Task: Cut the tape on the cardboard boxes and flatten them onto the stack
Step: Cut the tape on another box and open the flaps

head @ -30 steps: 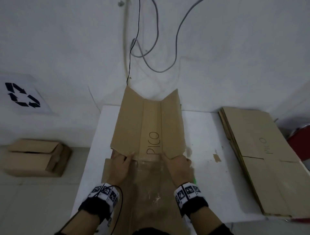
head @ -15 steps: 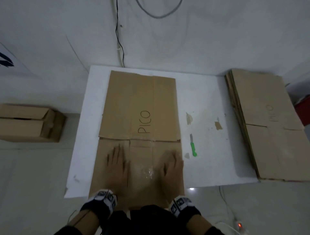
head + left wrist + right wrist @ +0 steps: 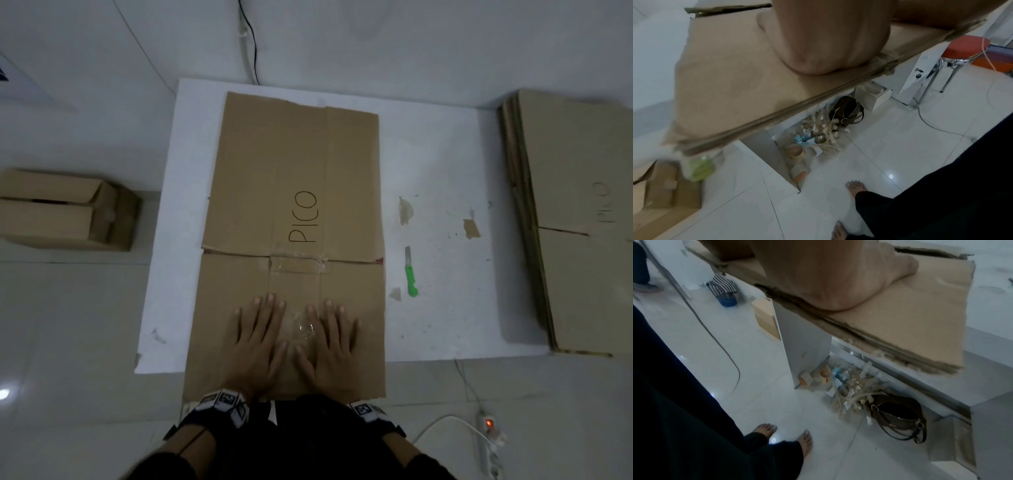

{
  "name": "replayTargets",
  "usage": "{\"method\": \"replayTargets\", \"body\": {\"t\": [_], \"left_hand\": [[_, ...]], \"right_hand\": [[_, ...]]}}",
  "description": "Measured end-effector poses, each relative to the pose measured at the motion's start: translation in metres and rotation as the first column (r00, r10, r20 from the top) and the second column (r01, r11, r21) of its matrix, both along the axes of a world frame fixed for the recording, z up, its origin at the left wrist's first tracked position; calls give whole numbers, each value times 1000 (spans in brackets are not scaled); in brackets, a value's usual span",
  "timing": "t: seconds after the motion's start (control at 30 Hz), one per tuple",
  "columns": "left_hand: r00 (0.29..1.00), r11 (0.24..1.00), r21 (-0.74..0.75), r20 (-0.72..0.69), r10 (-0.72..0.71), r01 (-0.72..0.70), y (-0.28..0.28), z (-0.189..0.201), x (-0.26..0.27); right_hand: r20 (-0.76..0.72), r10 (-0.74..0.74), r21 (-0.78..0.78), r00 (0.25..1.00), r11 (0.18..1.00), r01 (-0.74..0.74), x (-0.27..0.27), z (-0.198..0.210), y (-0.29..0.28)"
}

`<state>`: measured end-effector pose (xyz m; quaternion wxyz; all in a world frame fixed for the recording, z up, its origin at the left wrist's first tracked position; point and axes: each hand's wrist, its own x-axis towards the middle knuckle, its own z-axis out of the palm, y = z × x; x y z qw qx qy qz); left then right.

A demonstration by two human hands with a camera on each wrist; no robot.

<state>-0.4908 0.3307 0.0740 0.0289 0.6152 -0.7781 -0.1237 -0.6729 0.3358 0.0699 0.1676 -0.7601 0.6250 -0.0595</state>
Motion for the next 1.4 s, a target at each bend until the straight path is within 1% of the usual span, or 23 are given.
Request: {"method": "replayTargets", "body": {"t": [0.07, 0.1, 0.17, 0.2, 0.27, 0.33, 0.4, 0.53, 0.63, 0.77, 0.87, 0.97, 1.03, 1.13, 1.2, 1.3, 1.4], "left_hand": [[999, 999, 20, -35, 37, -36, 1, 2, -1], [995, 998, 21, -75, 69, -67, -1, 3, -4], [979, 994, -2, -170, 109, -111, -12, 3, -9], [975, 993, -12, -192, 109, -114, -22, 3, -11], [983, 997, -24, -170, 67, -72, -45, 3, -14], [990, 998, -53, -138, 33, -41, -73, 3, -13], [992, 998, -54, -123, 38, -45, -102, 3, -10], [998, 998, -17, -26, 58, -59, -147, 2, 0], [999, 998, -37, 2, 42, -42, -158, -2, 2], [999, 997, -65, 7, 32, -32, -157, -3, 2], [998, 997, -50, -33, 56, -58, -164, 2, 1], [981, 979, -160, -165, 100, -126, -194, 9, -5], [969, 966, -190, -206, 136, -176, -219, 11, -5], [985, 983, -132, -137, 108, -126, -252, 1, 3], [990, 990, -102, -112, 82, -93, -277, -1, 7], [990, 991, -89, -107, 92, -101, -317, 1, 11], [994, 990, -96, -38, 98, -101, -340, -2, 16]], "right_hand": [[11, -10, 14, 1000, 1000, 10, -1, 0, -1], [22, -24, 17, 999, 1000, 23, -2, 1, -5], [52, -48, -26, 997, 998, 49, -3, 2, -19], [63, -50, -38, 997, 998, 52, -5, 2, -28], [44, -41, -34, 998, 999, 43, -8, 4, -51], [-23, -28, -38, 999, 999, 27, -6, 8, -79], [-58, 0, -18, 998, 1000, -1, -5, 12, -103], [-46, 51, 12, 998, 999, -50, -7, 15, -139], [-16, 58, 53, 998, 997, -57, -5, 17, -145], [-3, 80, 77, 997, 994, -80, -7, 17, -147], [29, 27, 83, 999, 996, -29, -6, 19, -155], [-28, -79, -17, 996, 997, 78, -2, 25, -188], [-39, -91, -15, 995, 996, 91, 4, 22, -215], [18, -60, -24, 998, 998, 60, 12, 11, -256], [-1, -47, -39, 999, 998, 47, 16, 7, -283], [-33, -77, -66, 996, 995, 75, 23, 4, -322], [-59, -88, -51, 994, 995, 85, 30, 3, -345]]}}
